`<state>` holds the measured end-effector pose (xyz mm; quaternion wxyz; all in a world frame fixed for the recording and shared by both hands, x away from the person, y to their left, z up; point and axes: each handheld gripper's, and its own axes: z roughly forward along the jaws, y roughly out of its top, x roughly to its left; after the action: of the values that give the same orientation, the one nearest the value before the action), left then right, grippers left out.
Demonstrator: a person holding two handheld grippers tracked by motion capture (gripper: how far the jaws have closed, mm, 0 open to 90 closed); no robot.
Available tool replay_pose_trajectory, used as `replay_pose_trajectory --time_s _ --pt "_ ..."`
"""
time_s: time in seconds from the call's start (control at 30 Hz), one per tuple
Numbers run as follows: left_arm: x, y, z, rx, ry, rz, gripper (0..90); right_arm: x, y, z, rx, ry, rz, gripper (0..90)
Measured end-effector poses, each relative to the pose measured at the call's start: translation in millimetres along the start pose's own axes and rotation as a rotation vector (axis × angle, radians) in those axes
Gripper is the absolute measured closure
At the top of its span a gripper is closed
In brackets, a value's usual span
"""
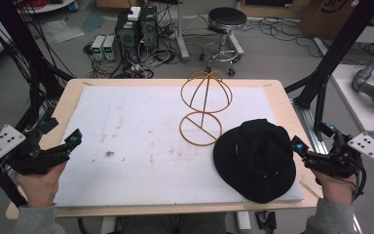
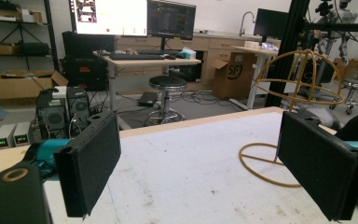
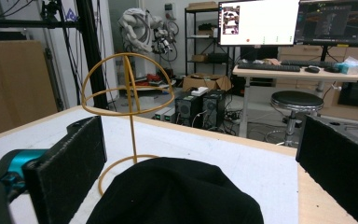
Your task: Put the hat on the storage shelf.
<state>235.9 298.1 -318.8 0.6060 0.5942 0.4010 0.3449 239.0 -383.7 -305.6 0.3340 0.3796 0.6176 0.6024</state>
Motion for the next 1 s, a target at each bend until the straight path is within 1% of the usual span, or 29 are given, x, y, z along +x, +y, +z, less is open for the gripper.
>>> replay_pose_trajectory --time_s 0.43,0.5,0.57,0.63,0.73,0.77,0.83,0.93,0.97,1.0 --pt "-0.8 0.2 0.0 0.003 0.000 0.004 14.0 0.0 0.1 -0.4 0.003 0.006 -0.007 1.2" --pt "-1.0 0.1 0.2 0.002 0.001 0.003 14.0 0.2 0.0 -0.5 0.007 0.003 -0.007 1.2" --pt "-0.8 -0.1 0.3 0.004 -0.001 0.003 14.0 -0.1 -0.9 0.3 0.022 0.004 -0.010 1.2" --pt "-0.7 -0.6 0.6 0.004 0.001 0.001 14.0 -0.6 -1.3 1.1 0.033 0.017 -0.021 1.2" --pt "0.3 -0.9 0.8 0.006 0.002 -0.001 14.0 -0.6 -1.7 2.4 0.045 0.024 -0.022 1.2" --pt "0.7 -0.8 0.7 0.006 0.002 -0.002 14.0 -0.9 -2.2 4.8 0.056 0.033 -0.022 1.2" --pt "1.1 -0.7 0.5 0.006 0.007 -0.002 14.0 -1.0 -2.5 6.3 0.057 0.039 -0.021 1.2" --pt "1.3 -0.6 -0.3 0.003 0.008 -0.001 14.0 -1.3 -5.2 12.7 0.071 0.061 -0.023 1.2" --pt "1.3 -0.5 -0.4 0.004 0.010 -0.002 14.0 -2.4 -9.5 18.1 0.094 0.080 -0.033 1.2" --pt "1.4 -0.4 -0.4 0.003 0.011 -0.003 14.0 -2.4 -9.5 18.1 0.094 0.080 -0.033 1.2"
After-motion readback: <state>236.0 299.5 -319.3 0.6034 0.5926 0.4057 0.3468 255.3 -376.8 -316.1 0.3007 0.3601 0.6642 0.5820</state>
